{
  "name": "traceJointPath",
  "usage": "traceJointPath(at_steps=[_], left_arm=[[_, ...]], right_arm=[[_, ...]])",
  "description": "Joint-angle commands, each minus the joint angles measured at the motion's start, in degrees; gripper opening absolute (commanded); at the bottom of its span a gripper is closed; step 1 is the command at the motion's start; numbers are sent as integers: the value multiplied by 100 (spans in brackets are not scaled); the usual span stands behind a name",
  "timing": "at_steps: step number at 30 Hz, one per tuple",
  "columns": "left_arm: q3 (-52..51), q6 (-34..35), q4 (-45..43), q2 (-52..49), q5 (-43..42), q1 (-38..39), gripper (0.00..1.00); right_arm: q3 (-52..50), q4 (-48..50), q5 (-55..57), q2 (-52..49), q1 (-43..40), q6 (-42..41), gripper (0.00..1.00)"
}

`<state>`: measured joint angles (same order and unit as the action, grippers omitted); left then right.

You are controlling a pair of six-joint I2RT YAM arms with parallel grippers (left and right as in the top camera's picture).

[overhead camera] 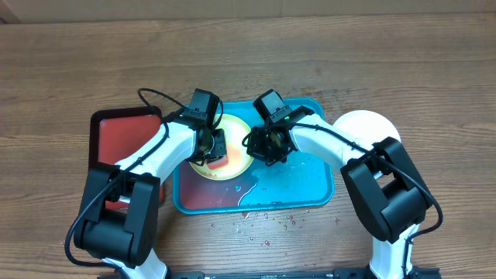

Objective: Clean dirty plates on tray and stack at the side
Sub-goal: 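Scrub the yellow plate with the left-held sponge while right gripper holds it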

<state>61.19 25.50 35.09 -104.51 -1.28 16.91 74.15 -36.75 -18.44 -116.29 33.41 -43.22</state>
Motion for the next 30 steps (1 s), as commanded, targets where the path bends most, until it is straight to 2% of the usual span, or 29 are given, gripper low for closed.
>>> traceJointPath(at_steps=[1, 5, 9, 11, 16, 17, 18, 21, 27, 30], left_arm=[[-326, 581, 114, -446, 2387, -229, 4], [-323, 601, 55, -446, 2583, -232, 4], [-323, 334, -592, -446, 2433, -229, 4], [-323, -299, -1451, -446, 1580, -221, 4], [-323, -2063, -2310, -446, -1104, -219, 4], [-323, -2588, -2328, -448, -1589, -214, 4], [-326, -2802, -2291, -446, -1722, -208, 4], [-323, -3193, -1998, -448, -2013, -210, 4], [-323, -4531, -988, -448, -3108, -210, 4], [-326, -4815, -680, -448, -3333, -210, 4]], right_arm=[[-372, -254, 236, -173, -125, -26, 4], [-372, -251, 238, -173, -125, -4, 4], [-372, -245, 238, -173, -122, 13, 4], [-372, -232, 245, -173, -122, 13, 4], [-372, -251, 251, -173, -122, 20, 4], [-372, -251, 249, -173, -122, 42, 4], [-372, -247, 249, -173, -122, 61, 4], [-372, -236, 249, -173, -122, 61, 4], [-372, -221, 195, -173, -122, 146, 4], [-372, -225, 87, -173, -122, 254, 4]])
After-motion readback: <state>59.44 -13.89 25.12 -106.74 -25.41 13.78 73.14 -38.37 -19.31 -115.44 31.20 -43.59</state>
